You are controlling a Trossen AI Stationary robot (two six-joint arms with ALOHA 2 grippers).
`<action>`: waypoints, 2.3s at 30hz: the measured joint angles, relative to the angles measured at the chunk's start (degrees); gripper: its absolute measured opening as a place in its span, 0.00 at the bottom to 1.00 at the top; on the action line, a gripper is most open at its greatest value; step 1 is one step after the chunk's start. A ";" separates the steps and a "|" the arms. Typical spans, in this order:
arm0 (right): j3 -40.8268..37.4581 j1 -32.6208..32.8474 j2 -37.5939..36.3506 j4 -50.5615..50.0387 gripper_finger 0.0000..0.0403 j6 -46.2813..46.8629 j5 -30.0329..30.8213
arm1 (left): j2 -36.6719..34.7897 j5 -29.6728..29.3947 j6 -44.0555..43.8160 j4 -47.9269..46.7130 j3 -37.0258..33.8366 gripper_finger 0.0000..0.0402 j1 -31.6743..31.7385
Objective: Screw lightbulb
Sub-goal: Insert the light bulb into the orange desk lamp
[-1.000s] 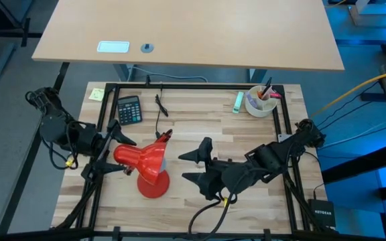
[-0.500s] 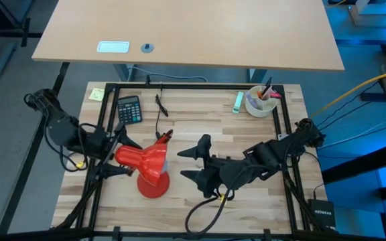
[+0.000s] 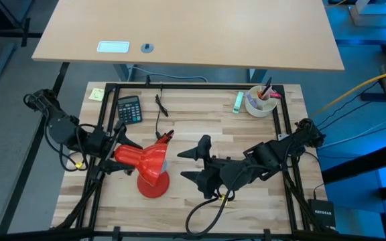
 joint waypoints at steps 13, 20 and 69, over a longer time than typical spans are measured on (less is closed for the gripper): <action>0.00 0.17 1.07 -1.33 0.77 -14.57 5.34 | 0.02 -0.53 2.96 2.13 -0.04 0.61 0.00; -0.02 -0.39 1.82 -8.37 0.77 -1.49 6.89 | 0.02 -0.55 3.14 2.30 -0.04 0.61 -0.02; -39.23 -1.53 -9.53 64.44 0.77 -33.42 -2.63 | 0.00 -0.72 -1.52 1.86 -0.02 0.64 0.09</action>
